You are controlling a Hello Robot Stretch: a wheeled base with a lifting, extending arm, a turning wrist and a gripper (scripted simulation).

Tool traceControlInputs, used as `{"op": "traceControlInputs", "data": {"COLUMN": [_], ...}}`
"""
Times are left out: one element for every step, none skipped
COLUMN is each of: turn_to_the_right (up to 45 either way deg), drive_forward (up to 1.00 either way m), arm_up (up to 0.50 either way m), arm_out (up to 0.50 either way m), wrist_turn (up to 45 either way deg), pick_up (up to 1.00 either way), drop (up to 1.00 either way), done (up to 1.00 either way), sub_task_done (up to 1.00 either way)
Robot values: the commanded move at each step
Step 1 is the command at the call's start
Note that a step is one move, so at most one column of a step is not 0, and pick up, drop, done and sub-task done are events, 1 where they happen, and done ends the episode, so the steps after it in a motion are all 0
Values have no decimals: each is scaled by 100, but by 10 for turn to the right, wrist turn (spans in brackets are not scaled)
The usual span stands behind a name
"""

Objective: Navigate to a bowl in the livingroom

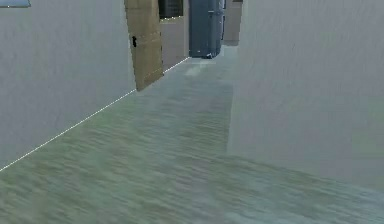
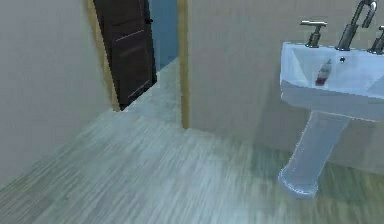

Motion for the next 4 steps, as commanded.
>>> {"op": "traceControlInputs", "data": {"turn_to_the_right": [0, -30, 0, 180], "drive_forward": [100, 0, 75, 0], "arm_up": [0, 0, 0, 0], "arm_out": [0, 0, 0, 0], "wrist_turn": [0, 0, 0, 0], "pick_up": [0, 0, 0, 0], "drop": [0, 0, 0, 0], "done": [0, 0, 0, 0], "sub_task_done": [0, 0, 0, 0]}}
